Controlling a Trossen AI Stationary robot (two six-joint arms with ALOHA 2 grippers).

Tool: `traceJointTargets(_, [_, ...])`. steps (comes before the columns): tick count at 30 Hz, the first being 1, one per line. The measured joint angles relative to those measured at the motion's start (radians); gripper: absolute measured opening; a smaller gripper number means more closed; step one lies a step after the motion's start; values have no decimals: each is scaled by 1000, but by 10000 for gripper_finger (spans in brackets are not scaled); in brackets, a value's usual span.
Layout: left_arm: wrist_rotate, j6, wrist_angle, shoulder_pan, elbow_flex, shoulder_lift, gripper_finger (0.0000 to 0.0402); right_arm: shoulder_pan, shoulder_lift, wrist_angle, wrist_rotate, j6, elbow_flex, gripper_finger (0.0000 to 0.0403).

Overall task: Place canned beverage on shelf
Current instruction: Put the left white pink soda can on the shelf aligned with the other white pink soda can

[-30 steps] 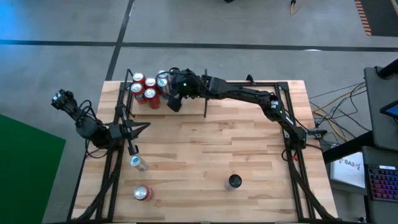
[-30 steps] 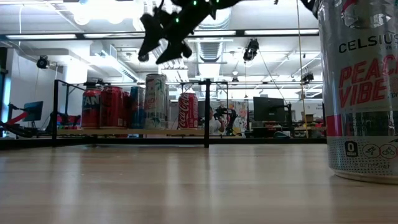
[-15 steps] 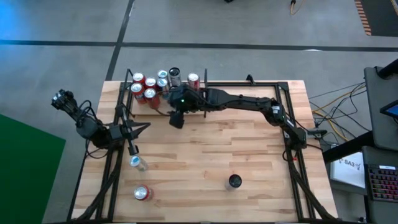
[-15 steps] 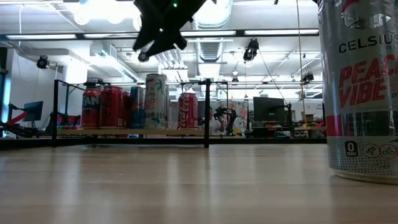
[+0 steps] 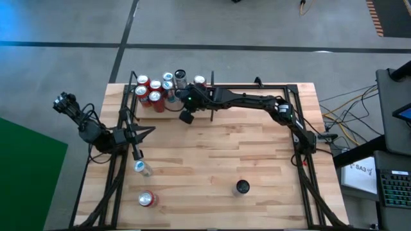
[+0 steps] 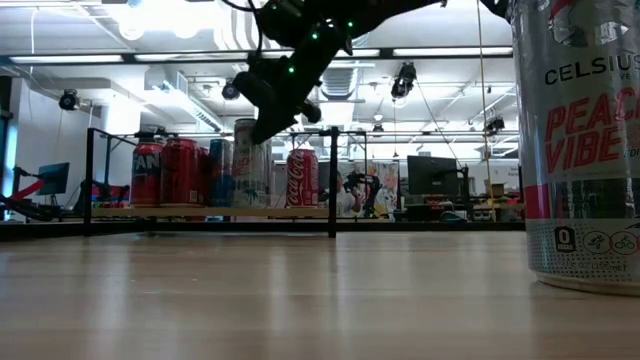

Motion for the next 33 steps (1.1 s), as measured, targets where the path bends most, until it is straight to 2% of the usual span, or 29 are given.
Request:
traceJointTargets(12, [0, 3, 1, 0, 0, 0, 0, -11, 0, 74, 18, 5, -8, 9])
traceJointTargets(26, [0, 4, 1, 0, 0, 0, 0, -37, 0, 82, 33, -2, -8, 9])
traceJointTargets(33, [0, 4, 0, 0, 0, 0, 0, -22, 0, 63, -76, 46, -8, 9])
